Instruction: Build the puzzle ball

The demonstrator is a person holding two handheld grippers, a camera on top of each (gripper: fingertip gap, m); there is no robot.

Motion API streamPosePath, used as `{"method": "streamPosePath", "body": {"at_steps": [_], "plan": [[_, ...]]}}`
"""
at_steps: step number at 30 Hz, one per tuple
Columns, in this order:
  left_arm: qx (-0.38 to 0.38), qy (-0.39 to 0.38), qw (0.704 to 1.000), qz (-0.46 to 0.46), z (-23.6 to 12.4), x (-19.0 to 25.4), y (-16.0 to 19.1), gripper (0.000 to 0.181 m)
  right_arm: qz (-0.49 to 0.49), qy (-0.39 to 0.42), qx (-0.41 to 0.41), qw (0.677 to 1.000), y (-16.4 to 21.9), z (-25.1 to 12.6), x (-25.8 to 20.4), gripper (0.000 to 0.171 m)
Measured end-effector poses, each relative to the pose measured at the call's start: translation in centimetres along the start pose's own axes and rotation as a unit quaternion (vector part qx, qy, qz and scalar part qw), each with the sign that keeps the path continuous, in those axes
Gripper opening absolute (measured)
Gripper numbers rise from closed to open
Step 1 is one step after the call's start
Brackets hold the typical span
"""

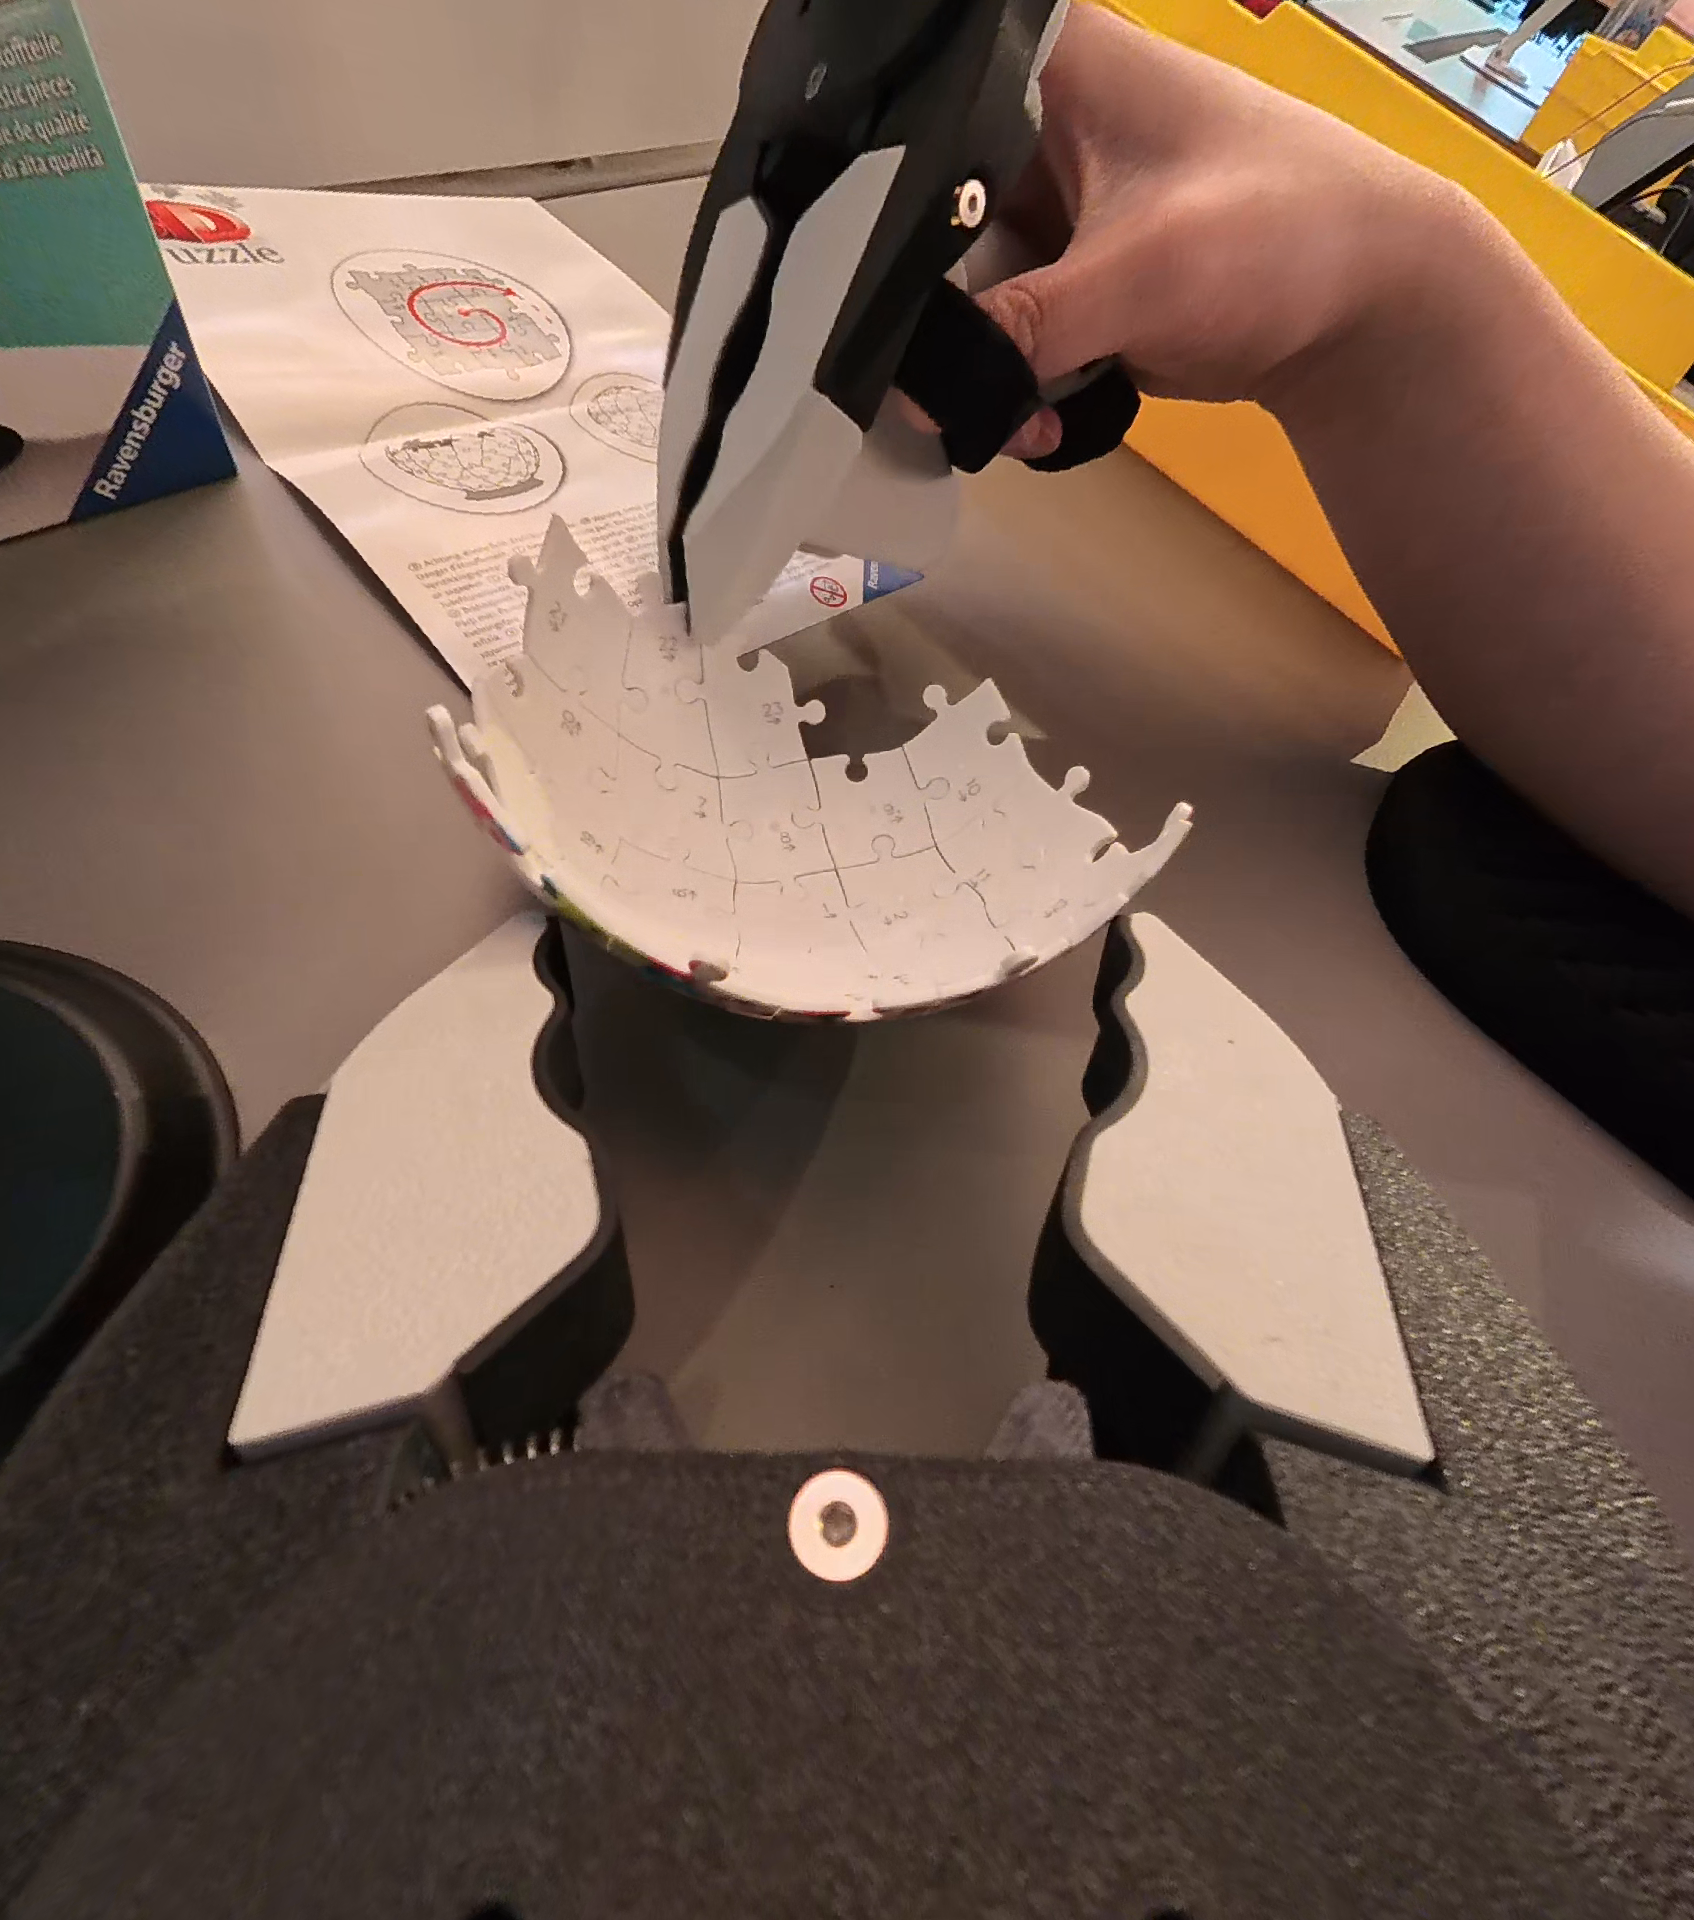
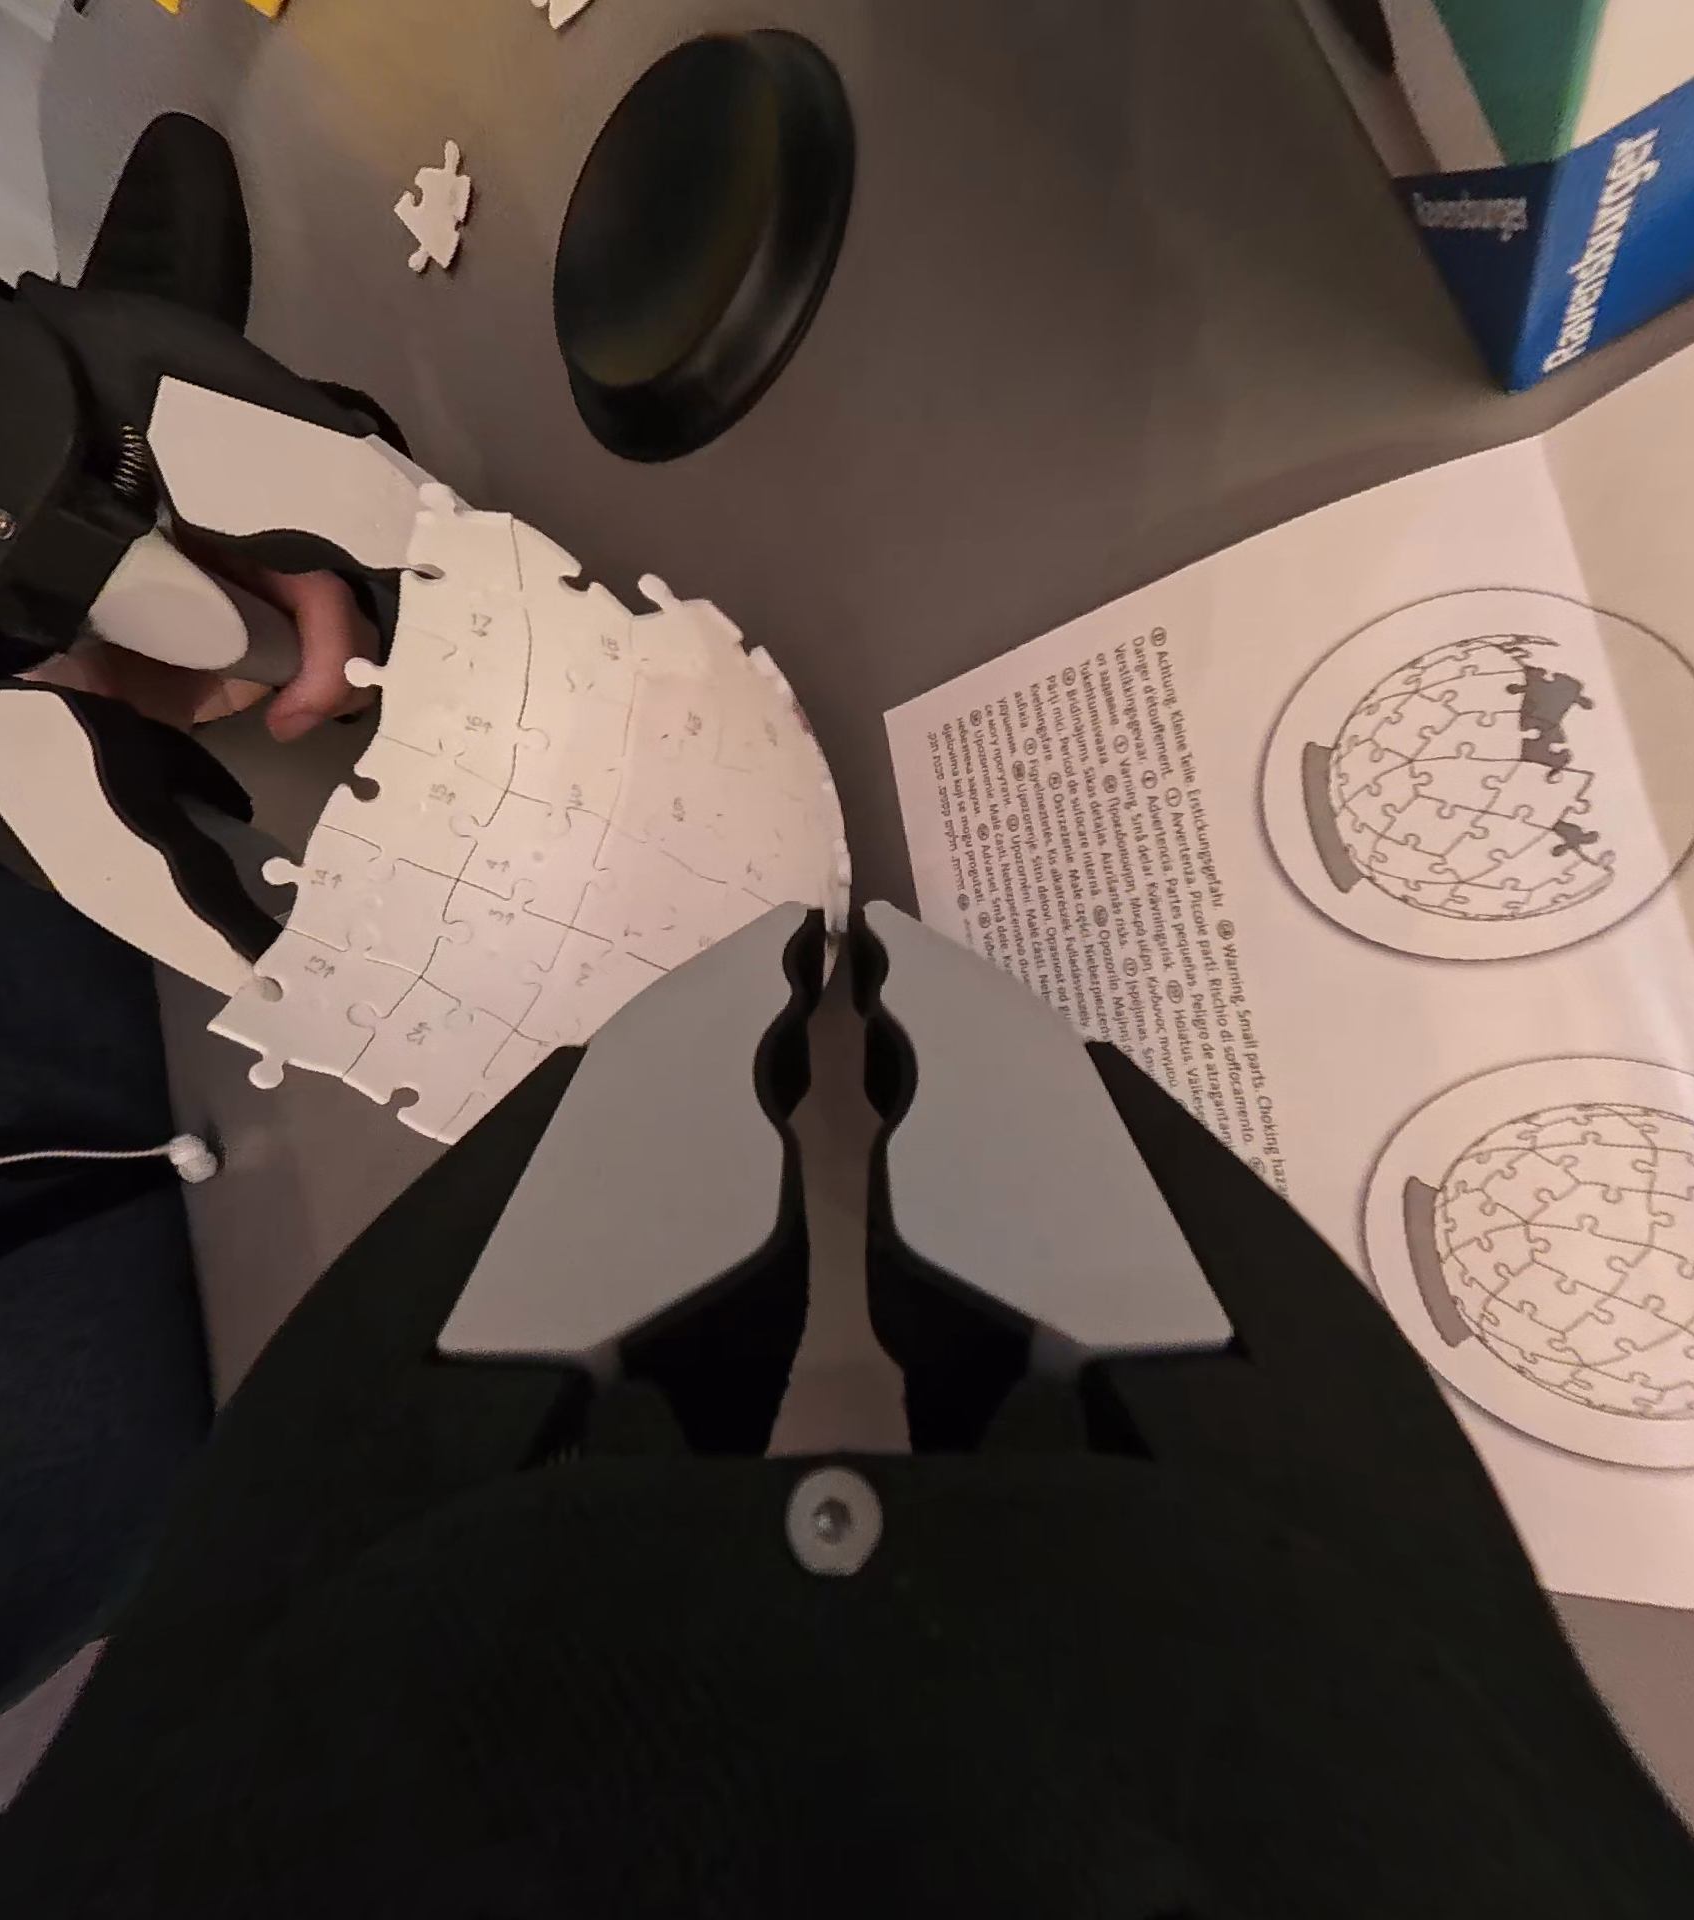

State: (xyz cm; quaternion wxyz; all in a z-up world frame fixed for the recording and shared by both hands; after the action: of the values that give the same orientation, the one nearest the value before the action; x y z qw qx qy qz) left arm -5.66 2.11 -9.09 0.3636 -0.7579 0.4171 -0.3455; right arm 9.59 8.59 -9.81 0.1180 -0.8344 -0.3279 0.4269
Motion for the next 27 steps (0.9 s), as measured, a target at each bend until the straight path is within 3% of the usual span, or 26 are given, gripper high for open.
{"method": "streamPosePath", "body": {"at_steps": [15, 19, 27], "plan": [[0.002, 0.005, 1.000, -0.001, -0.02, 0.08, -0.02, 0.098, 0.011, -0.008, -0.007, 1.000, -0.02, 0.21, -0.17, 0.004], [0.001, 0.004, 1.000, -0.001, -0.02, 0.06, 0.02, 0.097, 0.018, -0.022, -0.012, 1.000, 0.22, 0.66, -0.05, 0.011], [-0.005, 0.003, 1.000, 0.007, 0.11, 0.16, 0.09, 0.097, 0.019, -0.024, -0.014, 0.999, 0.08, 0.41, -0.22, 0.004]]}}
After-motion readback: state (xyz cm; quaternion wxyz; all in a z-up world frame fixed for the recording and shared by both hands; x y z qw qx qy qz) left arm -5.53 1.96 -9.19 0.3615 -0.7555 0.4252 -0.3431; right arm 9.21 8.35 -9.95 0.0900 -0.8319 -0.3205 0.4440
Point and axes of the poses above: each gripper's, where its closed fingertips meet, z out along the fingers, y out of its underside, x = y × z across the jaws, the point moved 6 cm from there along -z, back along the fingers, and after that the axes turned 8 degrees about -y, right-handed, at the moved point
